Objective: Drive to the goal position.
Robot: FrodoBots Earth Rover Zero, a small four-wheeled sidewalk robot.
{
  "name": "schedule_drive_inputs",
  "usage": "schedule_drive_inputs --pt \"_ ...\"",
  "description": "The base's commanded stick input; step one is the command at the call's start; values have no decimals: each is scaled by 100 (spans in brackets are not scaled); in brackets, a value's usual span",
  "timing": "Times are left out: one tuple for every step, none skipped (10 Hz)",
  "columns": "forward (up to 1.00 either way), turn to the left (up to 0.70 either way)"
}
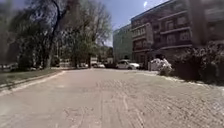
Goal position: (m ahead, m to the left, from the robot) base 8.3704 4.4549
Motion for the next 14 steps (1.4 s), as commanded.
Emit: schedule_drive_inputs --pt "100 0" --pt "100 13" --pt "100 35" --pt "100 40" --pt "100 40" --pt "100 39" --pt "100 35" --pt "100 9" --pt "100 0" --pt "100 0" --pt "100 0" --pt "100 0" --pt "100 0" --pt "100 0"
